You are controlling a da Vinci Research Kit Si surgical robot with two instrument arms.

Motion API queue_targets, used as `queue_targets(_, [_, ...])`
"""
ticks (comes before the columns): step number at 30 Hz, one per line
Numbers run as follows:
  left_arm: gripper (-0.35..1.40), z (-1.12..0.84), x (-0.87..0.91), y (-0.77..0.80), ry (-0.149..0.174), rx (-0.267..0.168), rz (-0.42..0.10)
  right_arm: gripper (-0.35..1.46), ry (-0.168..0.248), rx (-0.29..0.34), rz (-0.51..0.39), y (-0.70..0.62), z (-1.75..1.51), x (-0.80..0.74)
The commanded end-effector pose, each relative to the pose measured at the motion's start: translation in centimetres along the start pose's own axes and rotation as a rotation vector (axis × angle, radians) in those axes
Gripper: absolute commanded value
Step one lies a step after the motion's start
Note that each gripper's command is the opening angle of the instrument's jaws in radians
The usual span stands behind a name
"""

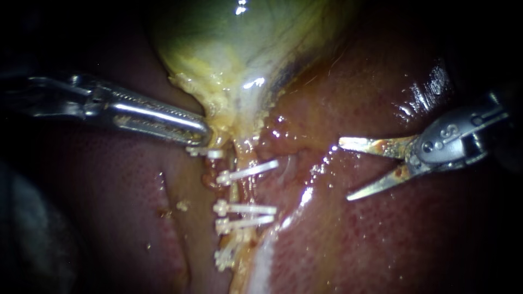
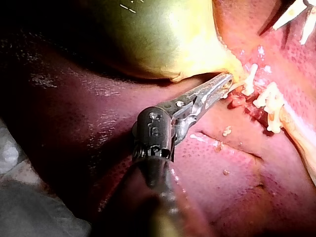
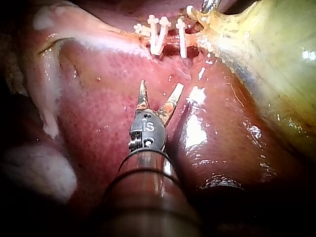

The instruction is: Go to the cutting position right tube

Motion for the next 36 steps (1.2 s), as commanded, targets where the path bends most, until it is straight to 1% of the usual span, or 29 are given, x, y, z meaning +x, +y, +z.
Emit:
queue_targets(1, [-0.35, -0.04, 0.02, 0.01, -0.001, -0.002, 0.0, 1.43, 0.001, 0.002, 0.0, 0.0, 0.0, 0.0])
queue_targets(3, [-0.35, -0.16, 0.08, 0.02, -0.002, -0.009, -0.003, 1.43, 0.002, 0.004, 0.0, 0.0, 0.0, 0.0])
queue_targets(5, [-0.35, -0.32, 0.17, 0.03, 0.004, 0.001, -0.007, 1.43, 0.002, 0.004, 0.0, 0.0, 0.0, 0.0])
queue_targets(6, [-0.35, -0.45, 0.23, 0.03, 0.006, 0.012, -0.012, 1.43, 0.003, 0.007, 0.0, 0.0, 0.0, 0.0])
queue_targets(9, [-0.35, -0.72, 0.36, 0.03, 0.025, 0.028, -0.029, 1.43, 0.005, 0.01, 0.0, -0.01, 0.0, 0.0])
queue_targets(10, [-0.35, -0.81, 0.4, 0.03, 0.033, 0.032, -0.027, 1.43, 0.004, 0.014, 0.0, -0.01, 0.0, 0.01])
queue_targets(12, [-0.35, -0.87, 0.42, 0.01, 0.036, 0.038, -0.025, 1.43, 0.011, 0.023, 0.0, -0.01, 0.01, 0.02])
queue_targets(14, [-0.35, -0.86, 0.41, 0.01, 0.037, 0.041, -0.026, 1.43, 0.025, 0.032, 0.001, -0.02, 0.03, 0.04])
queue_targets(16, [-0.35, -0.83, 0.39, 0.02, 0.038, 0.044, -0.025, 1.42, 0.041, 0.049, 0.038, -0.03, 0.08, 0.09])
queue_targets(17, [-0.35, -0.81, 0.38, 0.02, 0.039, 0.045, -0.025, 1.4, 0.043, 0.054, 0.074, -0.03, 0.11, 0.11])
queue_targets(19, [-0.35, -0.8, 0.38, 0.02, 0.039, 0.046, -0.025, 1.4, 0.049, 0.068, 0.187, -0.05, 0.2, 0.17])
queue_targets(20, [-0.35, -0.8, 0.38, 0.02, 0.039, 0.046, -0.025, 1.4, 0.05, 0.073, 0.228, -0.06, 0.24, 0.19])
queue_targets(22, [-0.35, -0.8, 0.38, 0.02, 0.039, 0.046, -0.024, 1.4, 0.057, 0.097, 0.307, -0.08, 0.36, 0.22])
queue_targets(25, [-0.35, -0.8, 0.37, 0.02, 0.04, 0.049, -0.024, 1.38, 0.076, 0.117, 0.398, -0.14, 0.56, 0.23])
queue_targets(28, [-0.35, -0.79, 0.37, 0.02, 0.04, 0.05, -0.024, 1.38, 0.088, 0.133, 0.446, -0.16, 0.77, 0.22])
queue_targets(30, [-0.35, -0.79, 0.36, 0.03, 0.041, 0.05, -0.024, 1.38, 0.088, 0.141, 0.474, -0.16, 0.93, 0.19])
queue_targets(34, [-0.35, -0.79, 0.36, 0.03, 0.039, 0.048, -0.024, 1.38, 0.092, 0.156, 0.504, -0.13, 1.2, 0.11])
queue_targets(36, [-0.35, -0.78, 0.36, 0.03, 0.04, 0.048, -0.024, 1.4, 0.107, 0.164, 0.517, -0.09, 1.29, 0.07])
